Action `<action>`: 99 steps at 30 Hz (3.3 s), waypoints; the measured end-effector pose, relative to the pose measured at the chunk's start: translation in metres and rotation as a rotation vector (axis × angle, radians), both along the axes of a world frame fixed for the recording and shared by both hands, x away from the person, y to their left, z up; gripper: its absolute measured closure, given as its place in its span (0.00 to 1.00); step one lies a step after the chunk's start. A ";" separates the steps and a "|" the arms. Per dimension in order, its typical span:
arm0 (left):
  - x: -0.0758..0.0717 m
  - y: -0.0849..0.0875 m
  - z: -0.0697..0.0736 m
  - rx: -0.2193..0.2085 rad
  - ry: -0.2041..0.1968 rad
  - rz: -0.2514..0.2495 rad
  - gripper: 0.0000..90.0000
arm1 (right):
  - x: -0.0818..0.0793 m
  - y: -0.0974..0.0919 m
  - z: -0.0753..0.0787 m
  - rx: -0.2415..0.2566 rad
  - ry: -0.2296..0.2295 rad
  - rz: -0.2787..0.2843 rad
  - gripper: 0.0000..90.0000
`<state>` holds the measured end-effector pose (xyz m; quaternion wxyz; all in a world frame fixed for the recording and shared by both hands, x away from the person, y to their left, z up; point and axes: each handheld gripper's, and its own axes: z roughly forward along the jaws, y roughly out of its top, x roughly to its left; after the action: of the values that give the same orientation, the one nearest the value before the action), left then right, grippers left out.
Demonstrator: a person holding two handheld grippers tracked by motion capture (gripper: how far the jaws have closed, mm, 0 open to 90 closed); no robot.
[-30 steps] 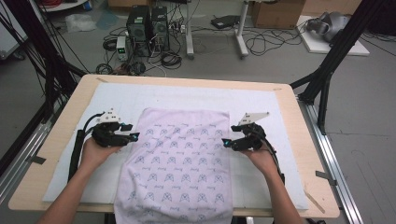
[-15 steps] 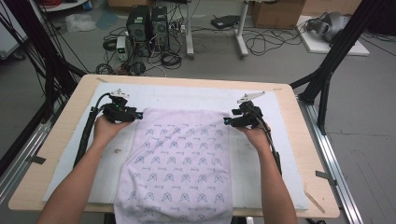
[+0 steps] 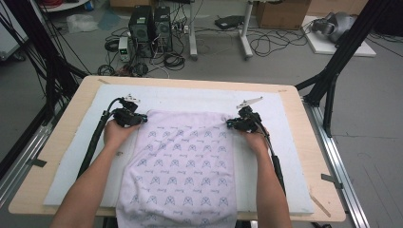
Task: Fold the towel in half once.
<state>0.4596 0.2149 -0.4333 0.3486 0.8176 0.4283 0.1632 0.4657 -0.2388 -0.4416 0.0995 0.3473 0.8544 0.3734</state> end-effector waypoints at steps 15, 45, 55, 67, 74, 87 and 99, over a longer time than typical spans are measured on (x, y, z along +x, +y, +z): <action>-0.043 0.031 0.067 -0.101 -0.175 -0.089 0.96 | -0.037 -0.011 0.064 0.116 -0.126 0.059 0.96; -0.157 0.024 0.017 -0.072 -0.069 -0.271 0.56 | -0.151 -0.007 0.018 0.078 -0.050 0.219 0.55; -0.159 0.019 0.007 -0.025 -0.040 -0.329 0.96 | -0.153 -0.005 0.010 0.067 -0.012 0.256 0.95; -0.231 0.039 0.033 -0.106 -0.139 -0.405 0.86 | -0.209 -0.027 0.039 0.195 -0.154 0.378 0.91; -0.221 0.044 0.035 -0.124 -0.153 -0.365 0.63 | -0.197 -0.033 0.043 0.226 -0.154 0.317 0.76; -0.136 0.031 0.010 -0.077 -0.074 -0.228 0.51 | -0.134 -0.012 0.008 0.078 -0.045 0.165 0.48; -0.128 0.022 -0.003 -0.029 -0.011 -0.281 0.90 | -0.127 -0.008 -0.003 0.076 0.027 0.253 0.93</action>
<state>0.3315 0.2370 -0.4359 0.3821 0.8635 0.3099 0.1108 0.3386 -0.2471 -0.4442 0.0267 0.2453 0.8780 0.4102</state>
